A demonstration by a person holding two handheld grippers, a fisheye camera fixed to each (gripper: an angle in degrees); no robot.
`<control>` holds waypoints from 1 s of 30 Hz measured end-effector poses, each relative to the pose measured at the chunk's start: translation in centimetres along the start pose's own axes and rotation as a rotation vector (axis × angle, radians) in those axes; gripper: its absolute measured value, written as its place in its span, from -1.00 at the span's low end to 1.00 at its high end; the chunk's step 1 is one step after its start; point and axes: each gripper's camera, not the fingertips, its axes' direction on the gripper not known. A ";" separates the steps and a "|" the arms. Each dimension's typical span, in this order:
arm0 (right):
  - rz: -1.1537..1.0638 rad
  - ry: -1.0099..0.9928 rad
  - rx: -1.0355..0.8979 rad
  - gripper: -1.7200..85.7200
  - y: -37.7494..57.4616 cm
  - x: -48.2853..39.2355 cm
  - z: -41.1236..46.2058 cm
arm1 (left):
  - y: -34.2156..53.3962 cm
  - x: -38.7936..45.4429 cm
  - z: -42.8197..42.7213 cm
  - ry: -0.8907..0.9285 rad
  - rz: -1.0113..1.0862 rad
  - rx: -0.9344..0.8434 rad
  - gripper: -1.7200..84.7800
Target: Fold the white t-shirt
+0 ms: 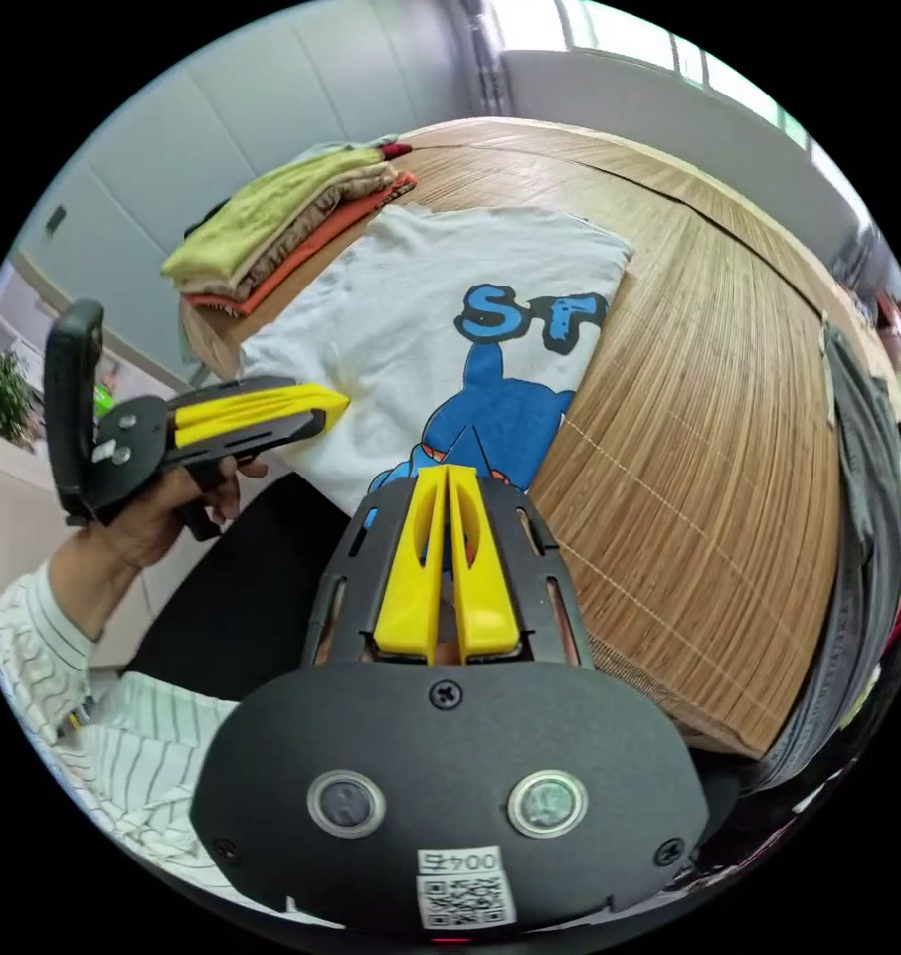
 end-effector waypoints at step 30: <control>-0.175 0.055 -0.054 -0.97 -2.7 -3.1 1.6 | -3.5 7.9 -0.1 -0.066 0.245 -0.071 -0.95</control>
